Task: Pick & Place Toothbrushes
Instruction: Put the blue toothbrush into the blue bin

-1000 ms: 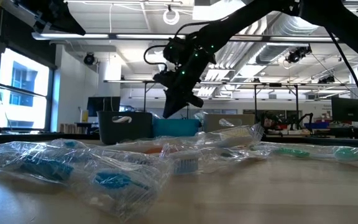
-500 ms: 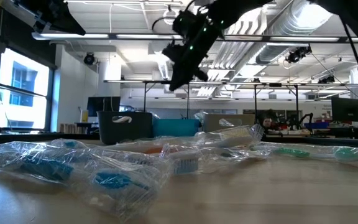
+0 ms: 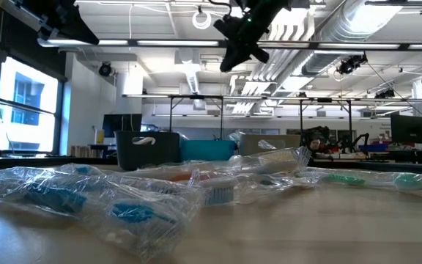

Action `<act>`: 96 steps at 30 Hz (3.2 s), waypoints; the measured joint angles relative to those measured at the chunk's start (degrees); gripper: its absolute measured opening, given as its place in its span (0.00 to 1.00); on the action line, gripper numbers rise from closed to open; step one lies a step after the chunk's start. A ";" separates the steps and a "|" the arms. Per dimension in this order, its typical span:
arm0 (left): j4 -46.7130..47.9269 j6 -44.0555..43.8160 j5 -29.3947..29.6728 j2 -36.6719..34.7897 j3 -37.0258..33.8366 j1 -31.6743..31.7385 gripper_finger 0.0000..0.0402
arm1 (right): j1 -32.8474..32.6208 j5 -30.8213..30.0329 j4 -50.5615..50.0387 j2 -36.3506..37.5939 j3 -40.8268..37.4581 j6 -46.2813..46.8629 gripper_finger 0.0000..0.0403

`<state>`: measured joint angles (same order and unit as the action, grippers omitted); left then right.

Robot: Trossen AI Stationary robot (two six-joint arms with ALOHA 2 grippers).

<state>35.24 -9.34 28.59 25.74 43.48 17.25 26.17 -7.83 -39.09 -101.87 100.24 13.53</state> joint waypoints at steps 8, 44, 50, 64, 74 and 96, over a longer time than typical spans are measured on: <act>1.38 -0.15 -0.03 0.02 0.00 -0.01 0.00 | 0.48 2.27 17.16 9.28 -18.86 5.34 0.00; 1.34 -2.24 -0.04 0.02 0.00 -0.01 0.00 | -3.78 -3.30 35.06 56.77 -58.22 7.68 0.00; 1.34 -5.19 -0.06 0.02 0.00 -0.01 0.00 | -8.10 -4.05 30.65 59.89 -59.04 7.81 0.00; 1.32 -18.66 -10.53 1.10 0.00 -0.01 0.00 | -16.67 -4.26 25.61 61.58 -59.05 7.87 0.00; 0.70 -24.23 -16.55 11.35 0.00 -2.21 0.00 | -17.35 -4.18 25.50 61.53 -59.05 7.70 0.00; -15.02 -32.00 -13.48 39.54 0.00 -24.25 0.00 | -16.44 -4.23 25.52 60.98 -59.03 1.79 0.00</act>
<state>20.22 -41.35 15.11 65.28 43.48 -7.00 9.73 -12.05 -13.56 -40.89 41.21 15.32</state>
